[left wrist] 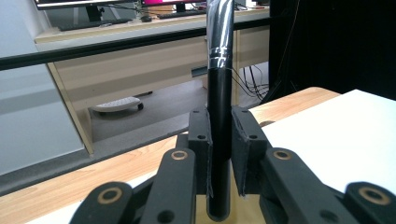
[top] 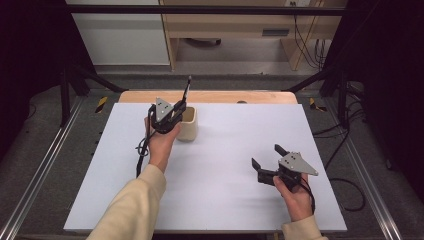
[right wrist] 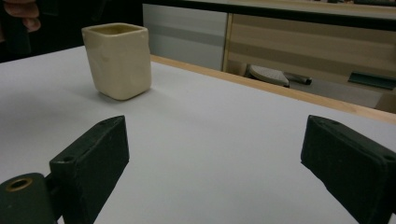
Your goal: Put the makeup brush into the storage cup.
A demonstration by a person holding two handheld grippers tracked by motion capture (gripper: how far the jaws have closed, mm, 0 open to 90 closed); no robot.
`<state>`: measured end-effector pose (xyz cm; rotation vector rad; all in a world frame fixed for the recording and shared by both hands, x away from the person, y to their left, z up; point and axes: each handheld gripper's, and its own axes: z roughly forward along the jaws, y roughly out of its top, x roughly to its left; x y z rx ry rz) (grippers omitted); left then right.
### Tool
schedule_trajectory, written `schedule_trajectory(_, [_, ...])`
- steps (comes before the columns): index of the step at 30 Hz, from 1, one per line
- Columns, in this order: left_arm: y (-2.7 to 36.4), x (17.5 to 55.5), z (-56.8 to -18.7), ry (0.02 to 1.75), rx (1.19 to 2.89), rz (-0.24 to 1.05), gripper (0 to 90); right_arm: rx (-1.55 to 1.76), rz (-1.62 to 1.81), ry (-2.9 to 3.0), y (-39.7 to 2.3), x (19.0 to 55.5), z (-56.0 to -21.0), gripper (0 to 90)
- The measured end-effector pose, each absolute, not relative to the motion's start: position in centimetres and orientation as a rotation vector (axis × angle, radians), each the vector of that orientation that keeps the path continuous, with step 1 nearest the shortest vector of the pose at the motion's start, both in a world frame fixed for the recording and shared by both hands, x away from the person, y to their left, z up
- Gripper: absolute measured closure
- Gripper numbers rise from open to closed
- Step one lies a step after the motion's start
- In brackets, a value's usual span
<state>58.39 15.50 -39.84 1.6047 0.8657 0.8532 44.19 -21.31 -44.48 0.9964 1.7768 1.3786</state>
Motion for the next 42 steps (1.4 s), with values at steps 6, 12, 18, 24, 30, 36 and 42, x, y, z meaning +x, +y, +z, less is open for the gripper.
schedule_trajectory(6, [15.7,58.6,-39.9,0.873,1.585,0.846,78.8,0.977,1.386,1.777,-21.2,44.1,-44.4,7.9])
schedule_trajectory(12, [15.8,58.7,-40.1,0.871,1.589,0.840,78.8,0.979,1.363,1.791,-21.3,44.2,-44.5,8.1])
schedule_trajectory(18, [15.7,58.8,-40.5,0.868,1.584,0.828,78.8,0.987,1.364,1.792,-21.4,44.2,-44.6,8.1])
schedule_trajectory(24, [15.7,58.6,-41.1,0.867,1.590,0.820,78.8,0.977,1.363,1.805,-21.3,44.2,-44.6,8.3])
schedule_trajectory(30, [15.5,58.4,-41.7,0.858,1.598,0.819,78.8,0.976,1.359,1.810,-21.2,44.2,-44.7,8.5])
schedule_trajectory(36, [15.2,58.4,-41.9,0.861,1.597,0.815,78.7,0.976,1.358,1.816,-21.2,44.2,-44.7,8.5])
schedule_trajectory(42, [15.2,58.3,-42.1,0.865,1.604,0.816,78.7,0.978,1.359,1.818,-21.3,44.2,-44.7,8.5])
